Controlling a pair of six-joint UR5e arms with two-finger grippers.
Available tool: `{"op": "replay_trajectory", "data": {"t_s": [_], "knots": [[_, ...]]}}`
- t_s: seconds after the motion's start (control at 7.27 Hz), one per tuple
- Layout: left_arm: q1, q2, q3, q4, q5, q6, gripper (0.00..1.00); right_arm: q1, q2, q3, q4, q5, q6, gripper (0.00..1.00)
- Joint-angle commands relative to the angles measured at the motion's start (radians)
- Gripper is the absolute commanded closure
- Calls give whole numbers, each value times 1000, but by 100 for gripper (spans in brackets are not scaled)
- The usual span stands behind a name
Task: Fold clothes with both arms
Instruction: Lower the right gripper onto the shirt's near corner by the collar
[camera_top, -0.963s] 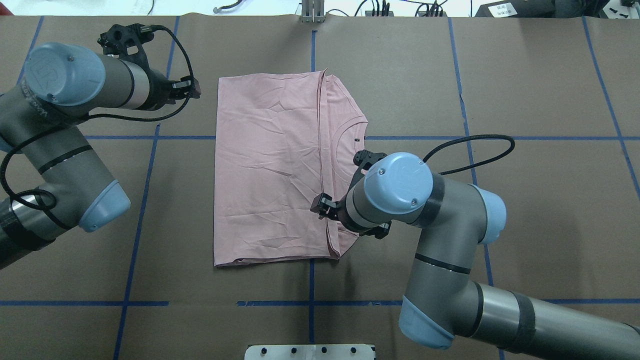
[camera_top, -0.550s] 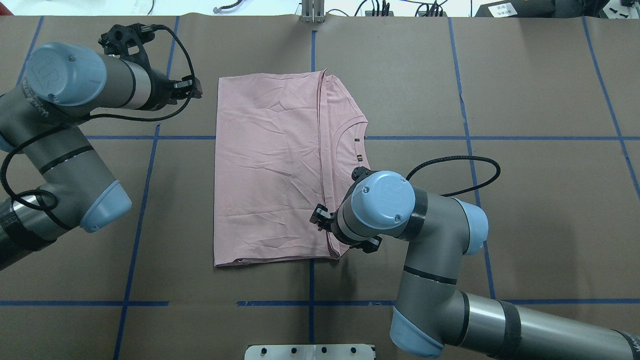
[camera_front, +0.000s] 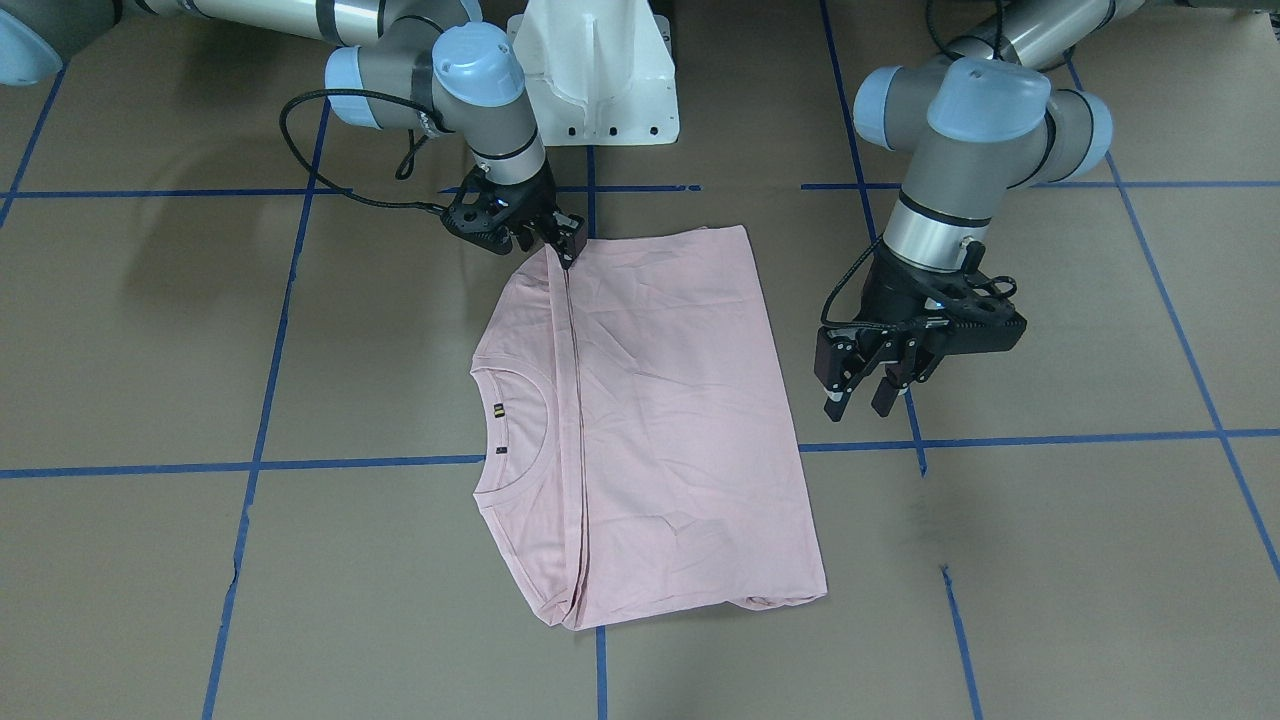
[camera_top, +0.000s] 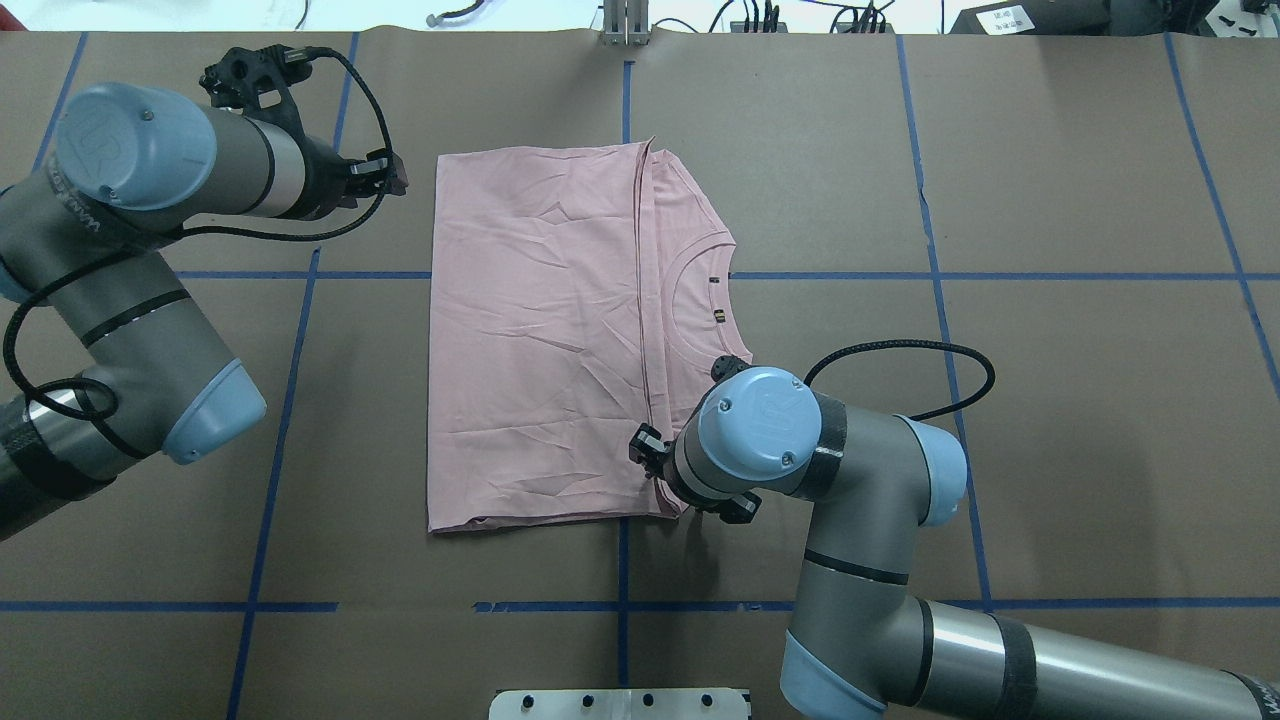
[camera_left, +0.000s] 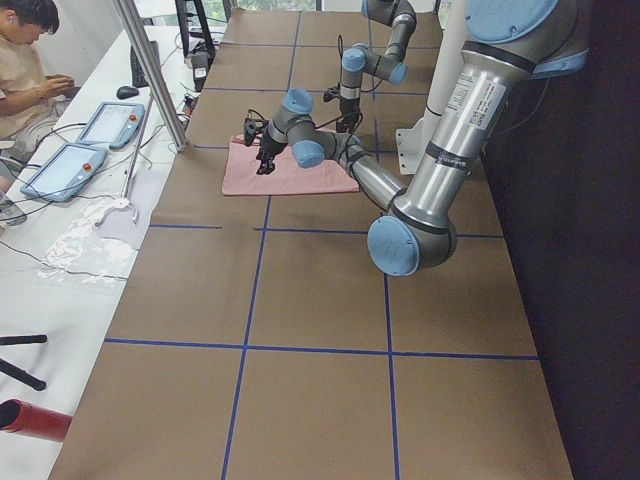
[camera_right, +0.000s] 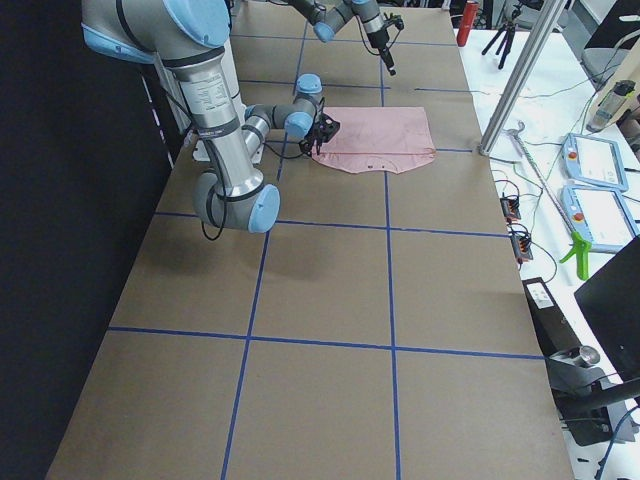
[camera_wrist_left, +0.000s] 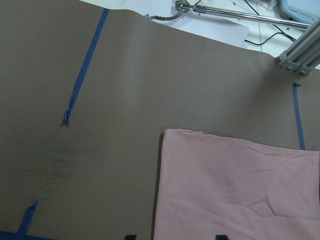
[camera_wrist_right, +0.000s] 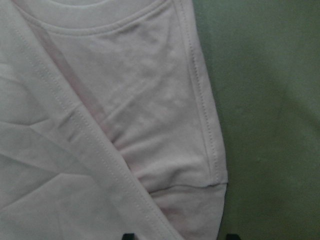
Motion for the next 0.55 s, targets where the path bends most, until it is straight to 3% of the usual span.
{"op": "replay_trajectory", "data": {"t_s": [0.0, 0.41], "knots": [[1, -4, -1, 16, 1, -4, 38, -5, -1, -7, 0, -3, 8, 36], [-1, -3, -3, 18, 3, -6, 39, -10, -1, -10, 0, -5, 8, 47]]}}
